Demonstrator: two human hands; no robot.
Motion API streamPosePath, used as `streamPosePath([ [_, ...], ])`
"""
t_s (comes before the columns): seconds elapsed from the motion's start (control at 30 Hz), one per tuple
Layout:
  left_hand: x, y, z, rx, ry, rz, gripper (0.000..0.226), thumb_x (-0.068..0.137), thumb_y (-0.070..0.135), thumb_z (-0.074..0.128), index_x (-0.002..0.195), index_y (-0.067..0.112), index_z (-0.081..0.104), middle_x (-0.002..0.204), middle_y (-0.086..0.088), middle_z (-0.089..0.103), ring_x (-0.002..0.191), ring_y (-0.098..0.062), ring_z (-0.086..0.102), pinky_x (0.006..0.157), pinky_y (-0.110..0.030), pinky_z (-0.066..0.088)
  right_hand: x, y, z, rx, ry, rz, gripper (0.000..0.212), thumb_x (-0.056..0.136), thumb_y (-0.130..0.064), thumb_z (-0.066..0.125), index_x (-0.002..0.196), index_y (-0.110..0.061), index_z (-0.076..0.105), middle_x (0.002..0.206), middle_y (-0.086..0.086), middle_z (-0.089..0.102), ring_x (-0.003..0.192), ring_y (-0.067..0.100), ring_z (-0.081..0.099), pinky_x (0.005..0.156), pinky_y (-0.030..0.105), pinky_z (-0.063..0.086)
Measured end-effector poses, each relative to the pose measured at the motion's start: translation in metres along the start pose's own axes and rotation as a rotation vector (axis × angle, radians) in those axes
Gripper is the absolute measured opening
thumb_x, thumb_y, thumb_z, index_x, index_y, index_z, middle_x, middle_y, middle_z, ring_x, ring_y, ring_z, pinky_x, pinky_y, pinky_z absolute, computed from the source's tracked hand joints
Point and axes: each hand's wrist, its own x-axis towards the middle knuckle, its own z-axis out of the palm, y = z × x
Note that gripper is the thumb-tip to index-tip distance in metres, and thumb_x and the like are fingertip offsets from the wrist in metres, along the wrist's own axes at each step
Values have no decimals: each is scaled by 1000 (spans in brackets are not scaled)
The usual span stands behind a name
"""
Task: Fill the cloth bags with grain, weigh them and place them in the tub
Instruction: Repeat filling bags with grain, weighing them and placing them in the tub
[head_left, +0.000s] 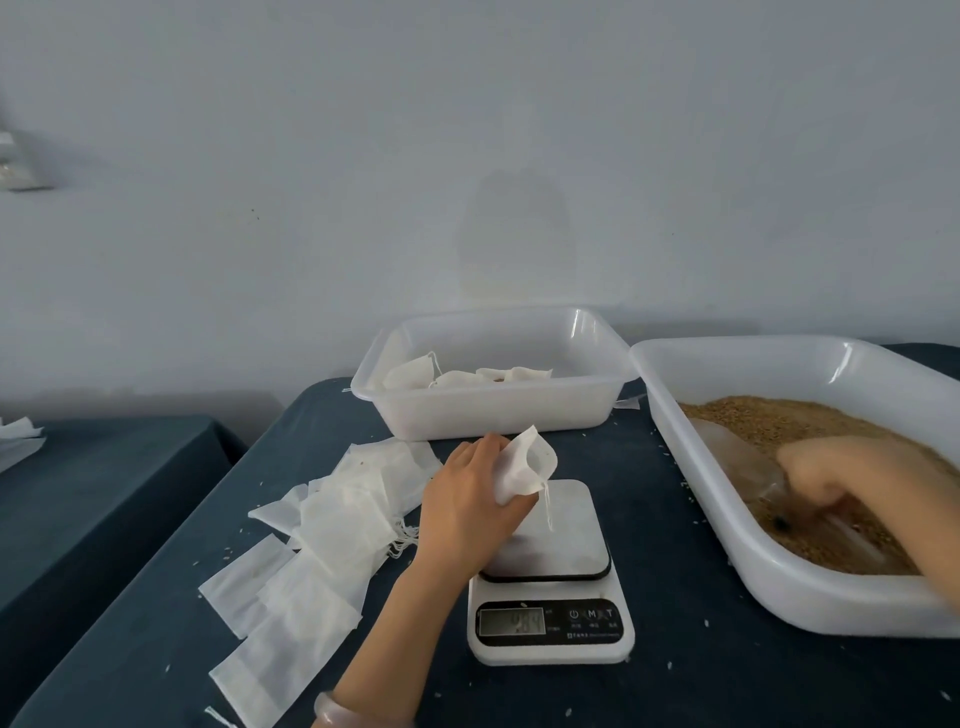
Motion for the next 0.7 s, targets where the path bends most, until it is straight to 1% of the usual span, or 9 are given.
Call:
streamPosePath([
  [0.07,0,-1,1,4,-3,-3,50,69,57,45,103,21,54,82,20,45,81,-6,42,55,-18,29,3,-1,0,45,45,28,17,99,-21,54,107,-7,60,88,-3,58,72,8,56,61,15,46],
  [0.2,0,-4,1,-5,-23,7,38,75,48,57,103,23,54,82,20,45,80,-5,41,56,-12,27,9,5,-4,318,159,26,48,102,-42,42,131,-5,51,120,7,61,101,18,60,85,26,48],
  [0.23,-1,-4,1,-6,-22,9,38,75,48,57,103,24,54,81,20,44,80,-5,40,56,-12,26,12,6,-5,395,179,26,50,102,-44,42,130,-4,52,116,7,63,97,18,63,79,26,50],
  [0.3,-1,-3,1,-5,-16,10,41,72,53,50,101,25,53,77,23,41,78,-5,39,55,-13,25,14,6,-9,530,182,20,44,100,-45,47,110,-4,60,84,3,70,69,13,66,58,24,48],
  [0.37,-1,-2,1,-2,-13,8,42,70,54,47,100,25,53,75,23,41,77,-5,40,54,-15,26,19,6,-15,583,199,-2,38,99,-45,49,95,-8,58,64,1,66,57,15,61,56,25,47],
  [0.47,-1,-3,0,9,-10,14,40,71,51,50,100,23,55,77,19,43,77,-7,41,54,-22,29,29,12,-22,637,340,22,34,101,-29,50,118,-1,57,94,12,59,83,25,58,75,30,45],
  [0.53,-1,-4,0,4,-17,5,41,71,52,49,100,23,55,76,20,42,78,-7,41,54,-20,29,30,18,-22,607,385,146,39,99,-17,47,132,3,49,109,15,56,95,29,58,82,32,48],
  [0.63,-1,-4,-1,1,-10,1,42,71,54,46,98,24,54,74,23,40,76,-6,41,54,-13,26,29,21,-10,449,344,312,46,92,-13,46,137,-2,38,114,13,57,101,28,60,87,36,51],
  [0.7,-1,-3,-1,-2,-5,-3,42,71,55,45,97,24,54,73,24,40,74,-6,40,54,-13,25,31,19,-3,368,351,251,43,93,-11,44,135,-4,45,117,11,59,100,25,61,87,35,52],
])
